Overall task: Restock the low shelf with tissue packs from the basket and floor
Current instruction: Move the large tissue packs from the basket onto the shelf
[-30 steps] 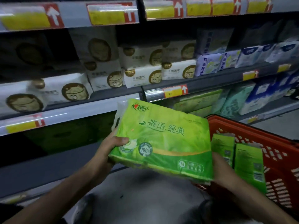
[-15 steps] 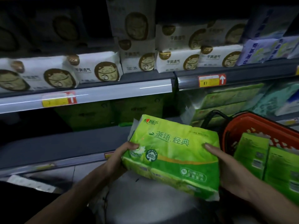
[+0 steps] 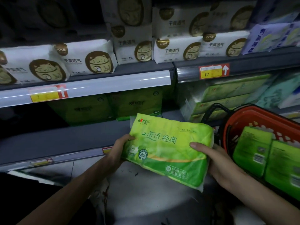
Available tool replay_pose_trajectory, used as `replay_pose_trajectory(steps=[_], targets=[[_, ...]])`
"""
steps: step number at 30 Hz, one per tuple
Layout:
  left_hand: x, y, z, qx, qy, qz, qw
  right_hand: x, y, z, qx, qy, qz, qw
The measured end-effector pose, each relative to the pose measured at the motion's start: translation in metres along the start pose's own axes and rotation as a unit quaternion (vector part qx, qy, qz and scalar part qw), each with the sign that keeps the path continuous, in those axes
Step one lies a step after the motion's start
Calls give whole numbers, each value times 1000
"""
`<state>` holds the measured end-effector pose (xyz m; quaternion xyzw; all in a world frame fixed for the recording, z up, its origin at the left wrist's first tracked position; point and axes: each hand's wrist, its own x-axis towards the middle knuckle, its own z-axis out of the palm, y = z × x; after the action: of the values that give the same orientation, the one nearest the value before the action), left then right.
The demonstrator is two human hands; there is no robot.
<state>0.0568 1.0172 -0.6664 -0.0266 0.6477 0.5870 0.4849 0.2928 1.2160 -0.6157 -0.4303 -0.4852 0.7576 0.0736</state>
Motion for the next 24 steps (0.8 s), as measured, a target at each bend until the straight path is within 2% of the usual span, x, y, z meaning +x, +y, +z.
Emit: replay_pose_trajectory(steps=[4,8,13,15,16,17,19,21,24], targets=[[18,-11,6,36,46,-13,998,3,0,5,-30,43,-40,998],[37,-21,12,104,69,13,992,11,6,2,-65,105,-71,990],[53,-22,26,183,38,82,979,7,7,0,-105,179,-133,969],[63,-24,28,257,37,124,958,8,7,-3,-109,200,-154,962],[71,-25,27,328,43,153,931,9,7,-5,-109,210,-158,959],[80,-24,26,415,50,180,891,10,7,-7,-111,219,-159,956],[90,-18,26,572,68,218,788,12,9,-9,-125,230,-167,951],[99,-8,30,661,82,226,710,12,12,-9,-149,237,-175,944],[120,-1,44,756,80,210,614,13,16,-6,-170,250,-181,936]])
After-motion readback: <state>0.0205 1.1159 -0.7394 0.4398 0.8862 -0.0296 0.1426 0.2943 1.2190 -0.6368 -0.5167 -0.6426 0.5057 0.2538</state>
